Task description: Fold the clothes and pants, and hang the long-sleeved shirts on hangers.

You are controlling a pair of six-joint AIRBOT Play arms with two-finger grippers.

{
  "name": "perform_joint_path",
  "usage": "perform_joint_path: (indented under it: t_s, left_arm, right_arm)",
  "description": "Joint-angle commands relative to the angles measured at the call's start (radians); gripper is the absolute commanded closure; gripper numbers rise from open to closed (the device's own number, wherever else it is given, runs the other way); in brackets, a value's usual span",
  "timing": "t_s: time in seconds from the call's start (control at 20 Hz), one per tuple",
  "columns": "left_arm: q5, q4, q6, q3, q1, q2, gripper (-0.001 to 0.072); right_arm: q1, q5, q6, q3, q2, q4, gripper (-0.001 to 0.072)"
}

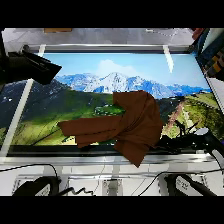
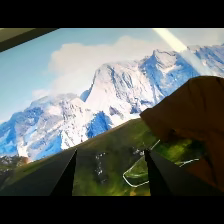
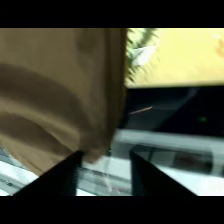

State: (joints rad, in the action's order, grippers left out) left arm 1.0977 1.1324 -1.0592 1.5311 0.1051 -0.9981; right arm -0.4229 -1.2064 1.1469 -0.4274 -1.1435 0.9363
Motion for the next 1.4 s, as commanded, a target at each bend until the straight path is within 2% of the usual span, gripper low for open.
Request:
perform_joint_path:
  t_s: [0.0,0.05,0.1,0.2,0.3,0.4,0.5,0.65,0.7,0.75,0.8,0.85,0.95,1.1,1.25,1.3,1.35]
  left_arm:
    - [0.0,0.0,0.0,0.0,0.0,0.0,0.0214]
    - [0.0,0.0,0.0,0.0,0.0,0.0,0.0214]
    - [0.0,0.0,0.0,0.0,0.0,0.0,0.0214]
    - [0.0,0.0,0.0,0.0,0.0,0.0,0.0214]
    - [0.0,0.0,0.0,0.0,0.0,0.0,0.0214]
    - [0.0,0.001,0.0,0.0,0.0,0.0,0.0215]
    - [0.0,0.001,0.0,0.0,0.0,-0.001,0.0216]
    - [0.0,0.001,-0.013,0.0,0.0,-0.004,0.0234]
    - [0.0,0.001,-0.032,0.0,-0.003,-0.011,0.0252]
    - [0.0,0.002,-0.057,0.0,-0.003,-0.023,0.0337]
    - [0.0,0.005,-0.084,0.0,-0.003,-0.039,0.0468]
    - [0.006,0.004,-0.106,0.0,-0.003,-0.058,0.0556]
    - [0.049,0.005,-0.143,-0.001,-0.003,-0.107,0.0563]
    - [0.166,0.004,-0.146,-0.036,-0.003,-0.193,0.0564]
    - [0.24,-0.069,-0.195,-0.143,-0.003,-0.258,0.0562]
    - [0.256,-0.142,-0.214,-0.203,-0.002,-0.274,0.0551]
    - [0.263,-0.231,-0.213,-0.267,0.006,-0.285,0.0456]
  right_arm:
    - [0.0,0.025,-0.225,0.002,-0.052,-0.171,0.0404]
    - [0.0,0.044,-0.267,0.002,-0.051,-0.207,0.0414]
    - [0.0,0.064,-0.302,0.002,-0.05,-0.222,0.0473]
    - [0.0,0.077,-0.362,0.002,-0.05,-0.228,0.0474]
    - [0.0,0.056,-0.414,0.002,-0.05,-0.234,0.0519]
    - [0.0,0.02,-0.474,0.002,-0.049,-0.26,0.0529]
    - [0.0,0.005,-0.488,-0.002,-0.049,-0.326,0.0693]
    - [0.0,-0.019,-0.486,-0.05,-0.049,-0.392,0.0693]
    - [0.0,-0.02,-0.478,-0.083,-0.049,-0.405,0.0693]
    - [0.0,-0.016,-0.457,-0.123,-0.049,-0.414,0.0693]
    - [0.0,-0.004,-0.417,-0.172,-0.049,-0.413,0.0693]
    - [0.0,0.01,-0.382,-0.224,-0.049,-0.409,0.0693]
    - [0.0,0.06,-0.303,-0.333,-0.049,-0.372,0.0693]
    - [0.0,0.127,-0.18,-0.488,-0.049,-0.23,0.0693]
    - [0.0,0.118,-0.136,-0.574,-0.049,-0.127,0.0693]
    - [0.0,0.117,-0.135,-0.578,-0.049,-0.121,0.0693]
    - [0.0,0.117,-0.135,-0.578,-0.05,-0.116,0.0693]
